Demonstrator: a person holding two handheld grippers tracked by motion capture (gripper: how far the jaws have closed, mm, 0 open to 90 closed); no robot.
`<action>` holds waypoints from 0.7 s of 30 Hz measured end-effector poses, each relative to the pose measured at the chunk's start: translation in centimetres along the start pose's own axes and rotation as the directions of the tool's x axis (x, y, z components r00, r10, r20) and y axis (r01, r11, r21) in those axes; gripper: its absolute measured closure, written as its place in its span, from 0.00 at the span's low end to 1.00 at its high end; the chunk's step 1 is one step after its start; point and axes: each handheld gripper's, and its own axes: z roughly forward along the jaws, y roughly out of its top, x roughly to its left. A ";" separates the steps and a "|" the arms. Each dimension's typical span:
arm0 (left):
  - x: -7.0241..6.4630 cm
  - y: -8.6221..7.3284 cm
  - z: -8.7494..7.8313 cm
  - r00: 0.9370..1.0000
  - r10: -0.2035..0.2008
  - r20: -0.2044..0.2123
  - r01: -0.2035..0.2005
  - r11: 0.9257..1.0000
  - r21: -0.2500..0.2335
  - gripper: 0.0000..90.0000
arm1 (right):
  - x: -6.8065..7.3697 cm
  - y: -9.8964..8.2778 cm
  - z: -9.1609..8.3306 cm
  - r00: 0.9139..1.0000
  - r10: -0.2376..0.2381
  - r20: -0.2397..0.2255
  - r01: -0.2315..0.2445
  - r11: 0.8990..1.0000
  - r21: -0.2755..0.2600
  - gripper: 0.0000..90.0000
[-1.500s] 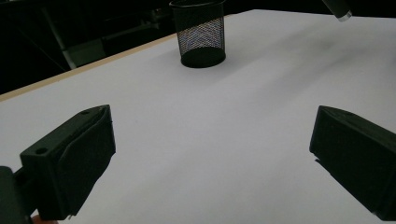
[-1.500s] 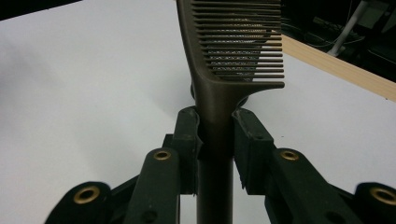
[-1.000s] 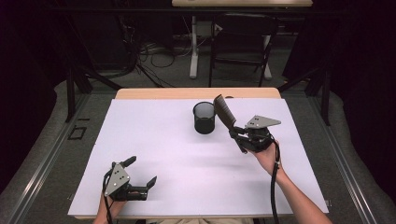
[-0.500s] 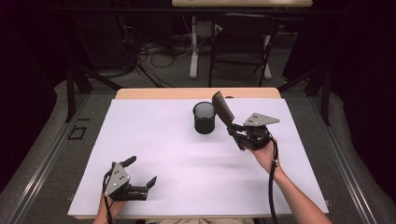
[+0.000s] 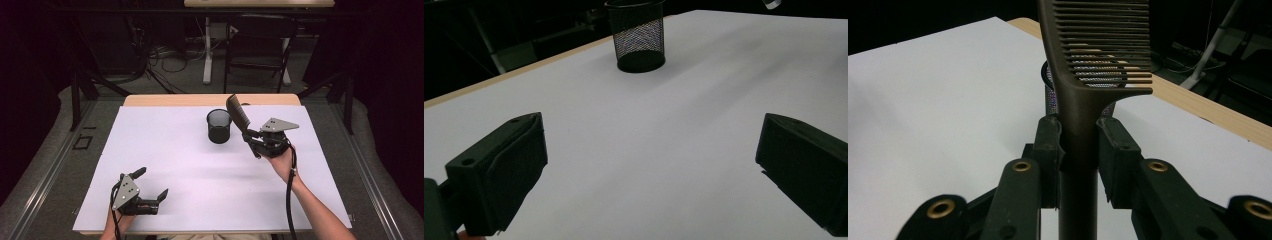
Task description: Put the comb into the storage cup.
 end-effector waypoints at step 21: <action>0.0 0.0 0.0 1.000 -0.002 0.000 0.002 1.000 -0.006 0.00 | -0.3 1.5 0.9 1.000 -0.010 0.016 0.011 1.000 -0.025 0.81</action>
